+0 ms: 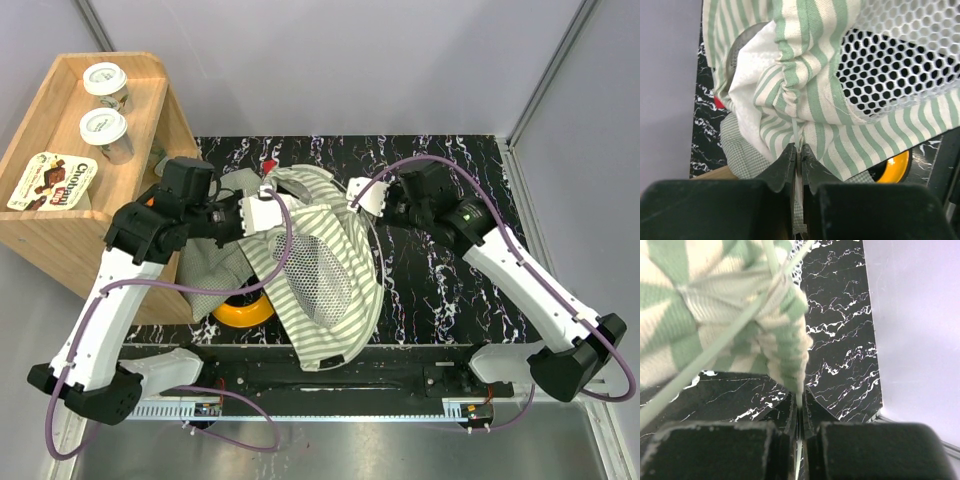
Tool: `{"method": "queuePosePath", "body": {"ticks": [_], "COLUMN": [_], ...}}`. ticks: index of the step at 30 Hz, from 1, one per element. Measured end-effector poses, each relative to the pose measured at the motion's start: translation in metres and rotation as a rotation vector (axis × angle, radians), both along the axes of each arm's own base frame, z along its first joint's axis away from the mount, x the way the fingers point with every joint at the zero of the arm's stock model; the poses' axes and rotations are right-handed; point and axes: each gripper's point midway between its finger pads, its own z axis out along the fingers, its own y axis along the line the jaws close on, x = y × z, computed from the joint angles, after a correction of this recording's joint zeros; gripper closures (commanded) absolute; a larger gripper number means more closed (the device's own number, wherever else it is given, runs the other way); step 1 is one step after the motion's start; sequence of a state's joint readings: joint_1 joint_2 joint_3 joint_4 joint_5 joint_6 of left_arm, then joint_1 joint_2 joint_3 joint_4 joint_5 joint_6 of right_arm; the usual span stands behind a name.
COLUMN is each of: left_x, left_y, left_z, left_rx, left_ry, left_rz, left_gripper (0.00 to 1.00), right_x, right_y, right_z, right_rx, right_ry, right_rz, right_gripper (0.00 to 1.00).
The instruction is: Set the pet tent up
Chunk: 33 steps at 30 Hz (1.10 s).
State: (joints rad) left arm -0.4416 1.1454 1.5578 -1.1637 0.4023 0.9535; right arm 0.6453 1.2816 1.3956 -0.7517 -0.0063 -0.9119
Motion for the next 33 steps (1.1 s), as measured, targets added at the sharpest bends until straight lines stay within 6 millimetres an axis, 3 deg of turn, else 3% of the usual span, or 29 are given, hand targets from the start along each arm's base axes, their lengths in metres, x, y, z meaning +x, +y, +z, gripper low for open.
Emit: {"method": "queuePosePath", "body": {"ticks": [7,17,18,21,24,27,30,33], "left_x": [-0.014,-0.005,-0.002,0.018,0.045,0.061,0.063,0.062], "left_y": [-0.012,-0.009,-0.008,-0.004,-0.012,-0.021,-0.023,-0.023], "left_z": [-0.008,-0.019,-0.020,-0.021,-0.006,0.014,0.036,0.063], "left_rx": [0.001,0.019,0.018,-0.006,-0.087,-0.167,-0.224,-0.274], "left_ry": [0.063,0.074,0.069,0.035,-0.037,-0.099,-0.131,-0.172], "left_rz": [-0.028,0.038,0.051,0.121,0.166,0.186,0.200,0.208], "left_gripper": [1.00,1.00,0.95,0.67,0.42,0.35,0.24,0.23], "right_x": [-0.003,-0.007,-0.007,-0.008,-0.006,-0.003,0.002,0.009], "right_y": [0.005,0.009,0.009,0.010,0.017,0.021,0.018,0.011], "right_z": [-0.006,-0.009,-0.009,-0.009,-0.005,0.000,0.004,0.015], "right_rx": [-0.060,-0.061,-0.057,-0.027,0.043,0.122,0.187,0.233], "right_ry": [-0.003,0.013,0.015,0.029,0.036,0.051,0.061,0.057], "right_rz": [0.017,0.024,0.020,-0.020,-0.063,-0.114,-0.184,-0.270], "right_gripper": [1.00,1.00,1.00,1.00,1.00,1.00,1.00,1.00]}}
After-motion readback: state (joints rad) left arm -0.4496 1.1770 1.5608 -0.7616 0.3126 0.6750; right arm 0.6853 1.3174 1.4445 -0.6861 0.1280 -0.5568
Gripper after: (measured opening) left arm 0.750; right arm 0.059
